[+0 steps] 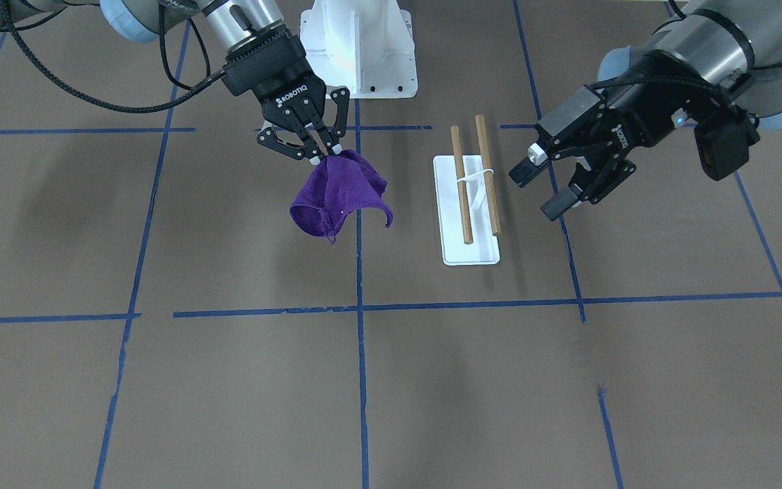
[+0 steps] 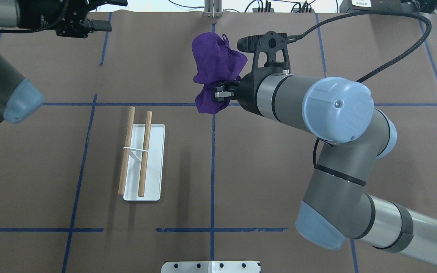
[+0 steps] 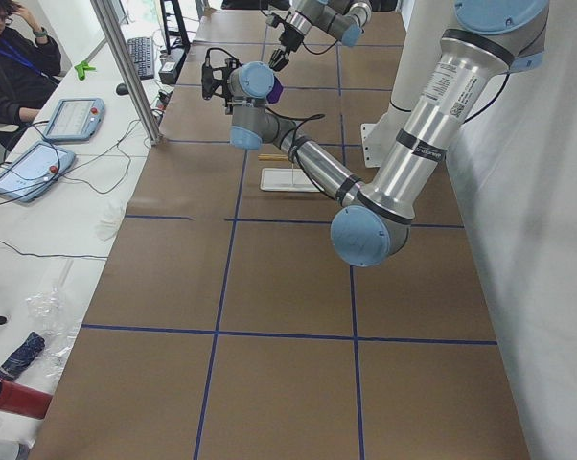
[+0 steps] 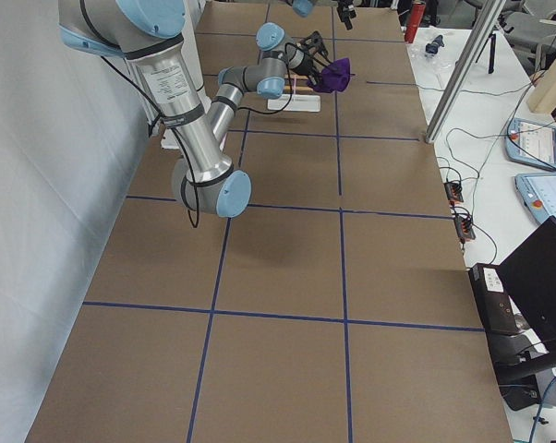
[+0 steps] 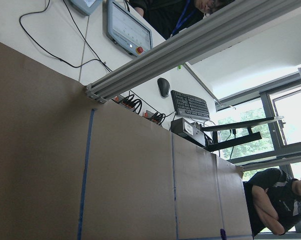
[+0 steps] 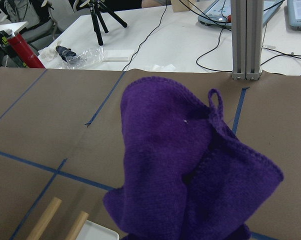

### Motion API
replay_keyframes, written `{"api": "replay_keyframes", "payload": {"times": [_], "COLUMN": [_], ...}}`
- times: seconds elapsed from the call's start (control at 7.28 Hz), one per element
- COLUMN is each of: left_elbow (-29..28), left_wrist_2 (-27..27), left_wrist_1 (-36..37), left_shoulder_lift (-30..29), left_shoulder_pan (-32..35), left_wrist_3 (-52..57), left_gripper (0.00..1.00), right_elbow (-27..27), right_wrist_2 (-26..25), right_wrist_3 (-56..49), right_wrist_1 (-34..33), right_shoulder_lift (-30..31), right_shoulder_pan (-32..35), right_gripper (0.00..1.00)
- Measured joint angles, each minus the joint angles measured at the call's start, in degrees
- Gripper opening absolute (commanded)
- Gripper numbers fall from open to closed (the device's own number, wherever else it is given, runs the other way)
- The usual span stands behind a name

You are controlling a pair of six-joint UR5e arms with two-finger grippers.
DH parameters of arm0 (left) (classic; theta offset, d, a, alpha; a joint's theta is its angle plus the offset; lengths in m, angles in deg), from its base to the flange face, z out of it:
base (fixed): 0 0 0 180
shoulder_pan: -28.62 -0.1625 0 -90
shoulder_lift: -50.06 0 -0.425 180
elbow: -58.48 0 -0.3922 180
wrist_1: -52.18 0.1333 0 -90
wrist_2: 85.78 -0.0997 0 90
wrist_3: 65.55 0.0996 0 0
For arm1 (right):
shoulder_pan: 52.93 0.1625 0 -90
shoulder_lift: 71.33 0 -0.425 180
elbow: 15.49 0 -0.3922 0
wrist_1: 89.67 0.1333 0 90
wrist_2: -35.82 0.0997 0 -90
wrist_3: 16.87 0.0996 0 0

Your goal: Hang towel on rack

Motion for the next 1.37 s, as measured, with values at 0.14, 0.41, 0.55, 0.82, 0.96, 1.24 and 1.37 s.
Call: {"api": "replay_keyframes", "payload": {"times": [0.14, 0.41, 0.55, 0.82, 0.96, 1.24, 1.37], "left_elbow": [0.11, -0.33, -0.41, -0.28, -0.17, -0.18, -0.05], "left_wrist_2": [-0.09, -0.11, -0.09, -0.15, -0.19, -0.2, -0.12], "left_wrist_1": [3.13, 6.36, 6.79, 6.94, 6.95, 6.95, 6.95], "left_shoulder_lift": [-2.1, -4.75, -5.11, -5.34, -5.58, -6.04, -6.06], "left_shoulder_pan": [-0.92, -3.11, -4.48, -7.5, -9.16, -11.46, -12.1], "left_wrist_3": [3.37, 10.96, 14.43, 16.81, 17.08, 17.38, 17.55], "left_gripper": [0.93, 0.92, 0.9, 0.87, 0.85, 0.72, 0.55], "right_elbow": [0.28, 1.09, 1.37, 1.53, 1.53, 1.58, 1.58], "right_wrist_2": [-0.29, -0.14, 0.05, 0.08, 0.08, 0.08, 0.08], "right_wrist_3": [-2.65, -7.36, -8.28, -8.65, -8.68, -8.69, -8.69], "right_wrist_1": [-2.82, -6.74, -7.42, -7.72, -7.75, -7.76, -7.76], "right_shoulder_lift": [-0.81, -1.92, -2.32, -2.9, -2.97, -3.01, -3.01], "right_shoulder_pan": [-0.7, -2.09, -2.88, -4.07, -4.22, -4.28, -4.28], "right_gripper": [0.0, 0.0, 0.0, 0.0, 0.0, 0.0, 0.0]}}
